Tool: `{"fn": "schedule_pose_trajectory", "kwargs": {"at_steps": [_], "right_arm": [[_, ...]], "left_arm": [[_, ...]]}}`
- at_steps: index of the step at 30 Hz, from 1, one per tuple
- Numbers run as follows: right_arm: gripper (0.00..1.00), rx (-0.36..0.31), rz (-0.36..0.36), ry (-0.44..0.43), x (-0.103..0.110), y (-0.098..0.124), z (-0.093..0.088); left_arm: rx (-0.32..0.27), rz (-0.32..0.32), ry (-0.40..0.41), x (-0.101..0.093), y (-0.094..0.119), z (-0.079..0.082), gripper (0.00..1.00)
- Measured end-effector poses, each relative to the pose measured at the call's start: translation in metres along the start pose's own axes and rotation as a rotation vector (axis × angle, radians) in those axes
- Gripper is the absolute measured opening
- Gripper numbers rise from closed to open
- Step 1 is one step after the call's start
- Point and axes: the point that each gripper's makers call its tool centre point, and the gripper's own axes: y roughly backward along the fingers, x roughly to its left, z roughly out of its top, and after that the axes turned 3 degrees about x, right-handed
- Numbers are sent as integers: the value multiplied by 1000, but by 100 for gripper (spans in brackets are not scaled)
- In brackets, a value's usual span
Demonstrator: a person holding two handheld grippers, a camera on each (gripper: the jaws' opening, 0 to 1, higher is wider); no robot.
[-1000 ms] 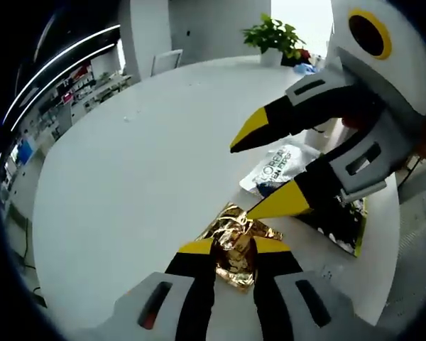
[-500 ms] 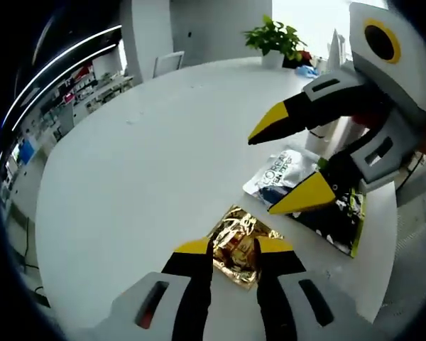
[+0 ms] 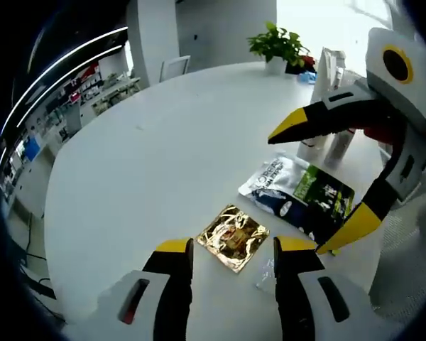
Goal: Arrange the skincare products in the storage area until every visible bottle or jar stands upright without overlapping.
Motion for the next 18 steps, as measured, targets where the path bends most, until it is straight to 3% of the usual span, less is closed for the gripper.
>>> {"fn": "schedule_pose_trajectory", "kwargs": {"at_steps": [8, 12, 18], "right_arm": [[80, -49, -5, -9, 19, 38, 6], [88, -73, -40, -36, 22, 64, 3], [91, -94, -104, -98, 15, 101, -9]], "left_arm": [[-19, -2, 39, -20, 23, -7, 60], [-27, 1, 66, -28, 36, -12, 66], [-51, 3, 116, -41, 55, -22, 74]]}}
